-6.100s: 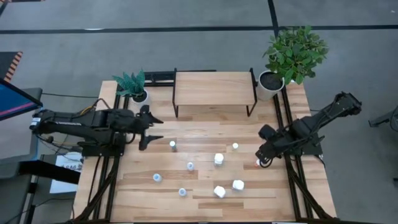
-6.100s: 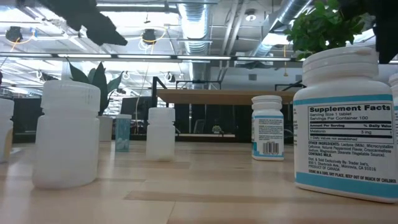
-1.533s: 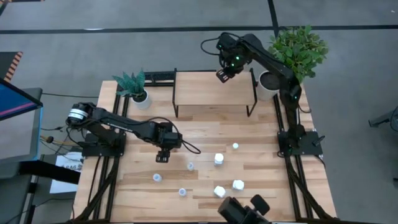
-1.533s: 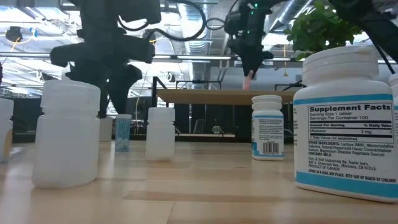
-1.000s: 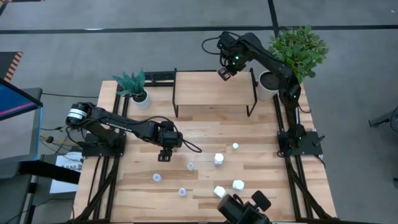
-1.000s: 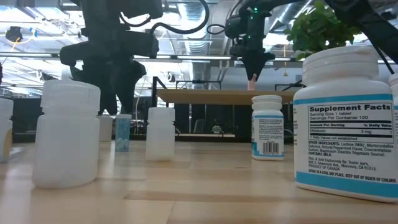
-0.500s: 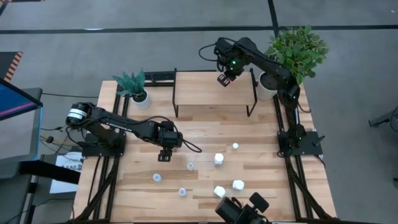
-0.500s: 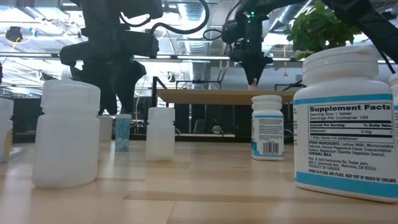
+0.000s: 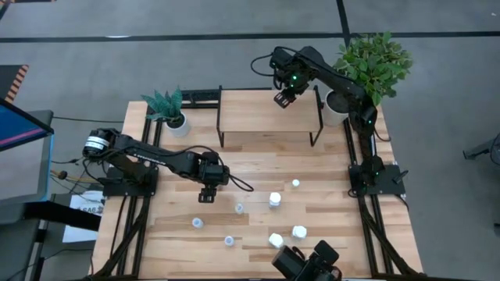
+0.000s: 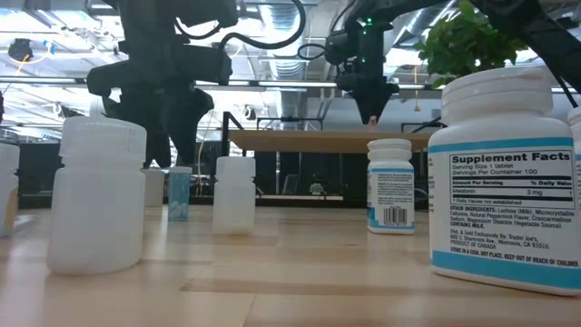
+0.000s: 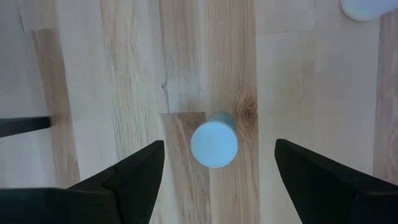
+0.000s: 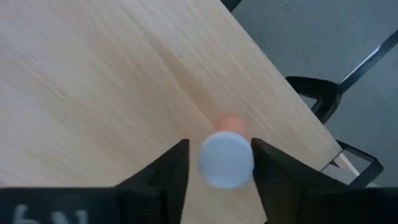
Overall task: Pick and place medicine bottles onto shelf by color
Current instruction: Put the pink pill bottle on the shelf
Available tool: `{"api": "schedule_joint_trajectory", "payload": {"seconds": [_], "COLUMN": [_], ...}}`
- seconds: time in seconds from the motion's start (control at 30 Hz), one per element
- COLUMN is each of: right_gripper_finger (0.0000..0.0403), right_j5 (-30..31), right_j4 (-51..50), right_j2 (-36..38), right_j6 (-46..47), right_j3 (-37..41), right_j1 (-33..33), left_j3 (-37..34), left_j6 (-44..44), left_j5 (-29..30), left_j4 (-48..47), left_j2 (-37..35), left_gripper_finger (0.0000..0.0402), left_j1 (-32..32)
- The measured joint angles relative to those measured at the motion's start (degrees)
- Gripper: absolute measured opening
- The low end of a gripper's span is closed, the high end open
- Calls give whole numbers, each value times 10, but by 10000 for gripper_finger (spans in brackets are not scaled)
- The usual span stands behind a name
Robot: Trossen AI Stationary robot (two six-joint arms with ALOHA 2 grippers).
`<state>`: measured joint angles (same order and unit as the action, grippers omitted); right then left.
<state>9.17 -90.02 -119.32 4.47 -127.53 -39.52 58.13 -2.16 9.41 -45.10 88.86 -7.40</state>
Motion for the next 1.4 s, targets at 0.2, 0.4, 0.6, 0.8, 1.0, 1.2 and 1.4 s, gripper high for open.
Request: {"api": "schedule_joint_trajectory", "payload": {"seconds": [0.2,0.4,0.6,0.8,1.0,1.2,1.4], "right_gripper_finger": [237,235,229,228,228,227,227], "right_j5": [4,4,1,-50,-30,-1,0], "right_j4": [0,0,13,1,42,59,45], "right_j2": [1,2,0,0,0,-4,-24], "right_j6": [0,0,-87,-186,-257,-288,-306], "right_j3": [-24,-29,-14,-13,14,25,24], "right_j1": [0,0,3,15,38,43,35], "left_j3": [0,0,0,0,0,0,0], "left_j6": [0,0,-1,-1,-6,-6,-6], "left_j5": [0,0,0,0,0,0,0], "left_j4": [0,-6,-6,-6,-5,-5,-4], "left_j2": [0,0,0,0,0,0,0], "left_gripper_finger": [292,292,292,292,292,292,292], "left_j1": [0,0,0,0,0,0,0]}}
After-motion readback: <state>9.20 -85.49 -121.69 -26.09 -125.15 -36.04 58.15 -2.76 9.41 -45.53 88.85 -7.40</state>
